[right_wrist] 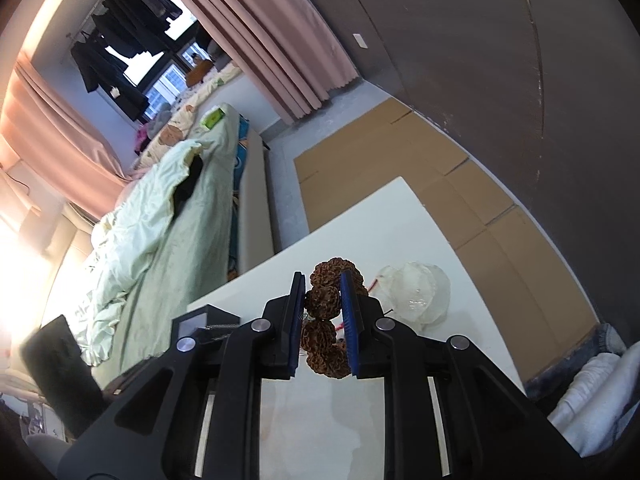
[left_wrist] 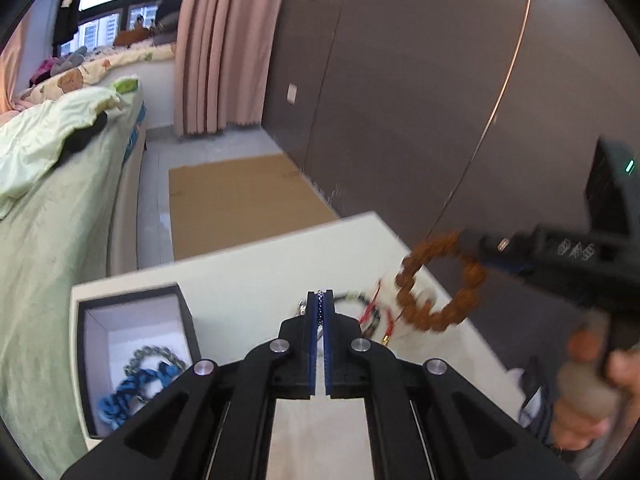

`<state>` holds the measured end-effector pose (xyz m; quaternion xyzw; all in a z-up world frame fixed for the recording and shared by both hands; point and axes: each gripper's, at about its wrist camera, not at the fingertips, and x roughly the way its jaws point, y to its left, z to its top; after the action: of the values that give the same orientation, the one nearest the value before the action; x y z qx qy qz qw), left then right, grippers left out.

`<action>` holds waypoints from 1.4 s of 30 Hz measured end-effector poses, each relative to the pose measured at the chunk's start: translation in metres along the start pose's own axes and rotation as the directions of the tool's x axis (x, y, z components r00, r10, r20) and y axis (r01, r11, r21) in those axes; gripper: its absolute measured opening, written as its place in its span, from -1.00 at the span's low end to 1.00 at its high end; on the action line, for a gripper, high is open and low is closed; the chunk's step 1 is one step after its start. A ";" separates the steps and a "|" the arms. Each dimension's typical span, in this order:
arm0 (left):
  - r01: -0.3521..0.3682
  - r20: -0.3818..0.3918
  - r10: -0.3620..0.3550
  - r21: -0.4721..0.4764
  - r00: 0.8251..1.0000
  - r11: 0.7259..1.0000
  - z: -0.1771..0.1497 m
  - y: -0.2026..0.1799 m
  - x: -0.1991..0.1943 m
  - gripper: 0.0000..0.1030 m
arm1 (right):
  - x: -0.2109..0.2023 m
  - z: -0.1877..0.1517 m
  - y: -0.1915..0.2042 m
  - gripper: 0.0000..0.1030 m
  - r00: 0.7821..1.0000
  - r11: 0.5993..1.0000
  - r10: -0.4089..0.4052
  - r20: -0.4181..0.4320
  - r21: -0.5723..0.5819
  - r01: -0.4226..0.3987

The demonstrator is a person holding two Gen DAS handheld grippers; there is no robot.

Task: Organize jewelry
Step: 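Carry the chain and bead bracelet over the black box and release both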

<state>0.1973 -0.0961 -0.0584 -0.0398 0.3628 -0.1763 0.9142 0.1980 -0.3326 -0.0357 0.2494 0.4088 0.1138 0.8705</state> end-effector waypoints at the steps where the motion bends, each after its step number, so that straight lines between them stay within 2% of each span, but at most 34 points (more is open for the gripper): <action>1: 0.003 0.019 -0.003 -0.004 1.000 1.000 0.003 0.000 -0.008 -1.00 | -0.001 0.000 0.001 -0.64 1.000 1.000 0.008 0.005 0.001 -0.008; 7: 0.024 0.138 -0.019 -0.033 0.990 0.999 0.023 0.006 -0.060 -1.00 | -0.009 -0.003 0.017 -0.64 0.996 0.997 0.072 0.052 0.002 -0.072; 13: 0.041 0.250 -0.028 -0.047 0.968 0.998 0.041 0.008 -0.112 -1.00 | -0.019 -0.004 0.040 -0.64 0.981 0.986 0.166 0.100 -0.032 -0.163; 16: 0.050 0.302 -0.033 -0.047 0.953 0.998 0.050 0.007 -0.136 -1.00 | -0.025 -0.005 0.053 -0.64 0.966 0.973 0.227 0.122 -0.062 -0.221; 19: 0.059 0.365 -0.037 -0.050 0.930 0.997 0.059 0.009 -0.165 -1.00 | -0.032 -0.005 0.066 -0.64 0.948 0.958 0.284 0.142 -0.091 -0.273; 27: 0.066 0.478 -0.031 -0.057 0.878 0.996 0.083 0.020 -0.222 -1.00 | -0.042 -0.006 0.089 -0.64 0.905 0.919 0.390 0.169 -0.135 -0.371; 35: -0.035 0.510 0.023 0.014 0.860 0.999 0.120 0.007 -0.266 -1.00 | -0.032 -0.003 0.101 -0.64 0.885 0.896 0.441 0.150 -0.135 -0.423; 42: -0.116 0.536 0.084 0.027 0.840 0.993 0.141 0.003 -0.300 -1.00 | -0.037 -0.006 0.117 -0.64 0.847 0.851 0.517 0.126 -0.182 -0.493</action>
<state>0.0915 0.0044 0.2397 -0.0417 0.0908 -0.1209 0.9876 0.1703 -0.2459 0.0464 0.2944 0.2434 0.3462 0.8569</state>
